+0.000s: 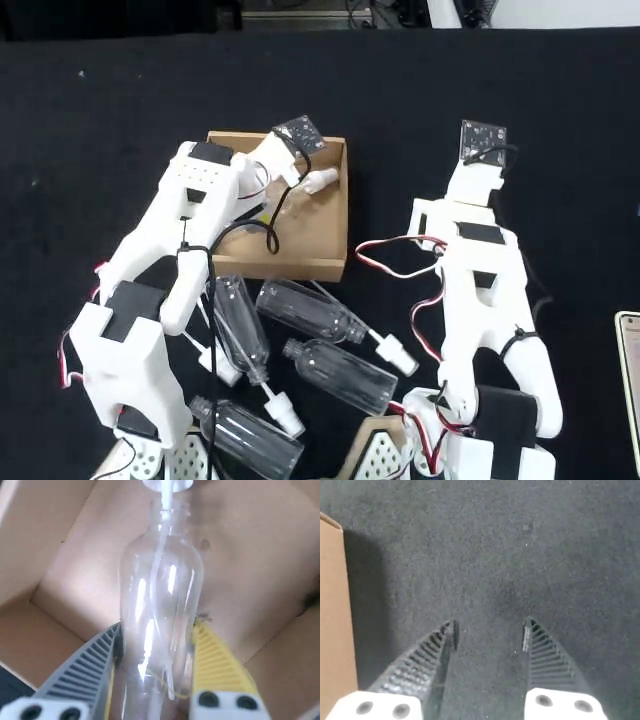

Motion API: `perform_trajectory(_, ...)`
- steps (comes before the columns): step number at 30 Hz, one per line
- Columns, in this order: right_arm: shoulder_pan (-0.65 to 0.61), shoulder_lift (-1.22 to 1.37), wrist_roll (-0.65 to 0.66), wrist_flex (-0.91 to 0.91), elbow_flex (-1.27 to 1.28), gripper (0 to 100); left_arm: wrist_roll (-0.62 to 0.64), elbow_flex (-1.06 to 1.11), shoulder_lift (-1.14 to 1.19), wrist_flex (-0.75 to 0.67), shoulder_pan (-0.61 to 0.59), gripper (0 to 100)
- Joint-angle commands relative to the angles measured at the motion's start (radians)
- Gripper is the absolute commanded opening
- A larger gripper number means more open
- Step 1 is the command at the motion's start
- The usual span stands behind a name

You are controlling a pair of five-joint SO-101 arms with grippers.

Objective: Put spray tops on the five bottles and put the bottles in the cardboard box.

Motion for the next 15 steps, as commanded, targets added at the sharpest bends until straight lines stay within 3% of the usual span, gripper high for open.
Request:
perform_trajectory(1,0.015,-0.053,0.002,-0.025,-0.005,18.4,0.038,-0.048,-0.112,0.008,0.008,6)
perform_trajectory(5,0.015,-0.053,0.002,-0.025,-0.005,18.4,0.13,-0.058,-0.172,-0.002,0.01,6)
perform_trajectory(15,0.017,-0.053,0.002,-0.025,-0.005,18.4,0.186,-0.01,-0.219,-0.015,0.033,6)
